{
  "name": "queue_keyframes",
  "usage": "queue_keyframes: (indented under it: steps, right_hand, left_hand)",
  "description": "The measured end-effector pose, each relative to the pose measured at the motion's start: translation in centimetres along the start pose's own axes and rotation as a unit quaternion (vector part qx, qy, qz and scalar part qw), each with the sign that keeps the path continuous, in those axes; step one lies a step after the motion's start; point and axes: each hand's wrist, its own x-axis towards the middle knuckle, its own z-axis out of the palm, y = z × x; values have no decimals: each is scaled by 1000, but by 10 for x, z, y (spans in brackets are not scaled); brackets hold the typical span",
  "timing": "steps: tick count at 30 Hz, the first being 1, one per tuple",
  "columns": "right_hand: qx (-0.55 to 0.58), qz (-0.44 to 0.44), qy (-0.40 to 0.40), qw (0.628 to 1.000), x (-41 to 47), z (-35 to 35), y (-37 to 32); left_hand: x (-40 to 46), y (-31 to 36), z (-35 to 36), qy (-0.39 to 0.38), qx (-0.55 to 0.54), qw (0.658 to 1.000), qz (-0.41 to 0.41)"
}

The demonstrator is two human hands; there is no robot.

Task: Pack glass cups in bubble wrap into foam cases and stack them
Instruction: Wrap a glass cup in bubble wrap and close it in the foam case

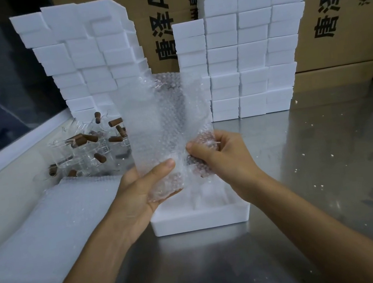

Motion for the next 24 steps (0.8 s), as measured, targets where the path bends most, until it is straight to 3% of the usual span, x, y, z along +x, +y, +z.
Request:
queue_keyframes:
  steps: [4, 6, 9, 13, 18, 24]
  right_hand:
    - [0, 6, -5, 1000, -2, 0, -2]
    - [-33, -18, 37, 999, -3, 0, -1]
    - [-143, -160, 82, 973, -6, -1, -4]
    - [-291, -260, 11, 921, -7, 0, 1]
    - [-334, -188, -19, 923, -10, 3, 13]
    - [-252, -116, -41, 960, -9, 7, 11]
  left_hand:
    - [0, 1, 0, 9, 9, 1000, -4]
    - [0, 3, 0, 18, 6, 1000, -8]
    - [-1, 5, 1, 36, 7, 999, -11]
    - [-3, 5, 4, 48, 23, 998, -17]
    - [-5, 7, 5, 20, 30, 999, -16]
    - [-5, 5, 5, -11, 0, 1000, -4]
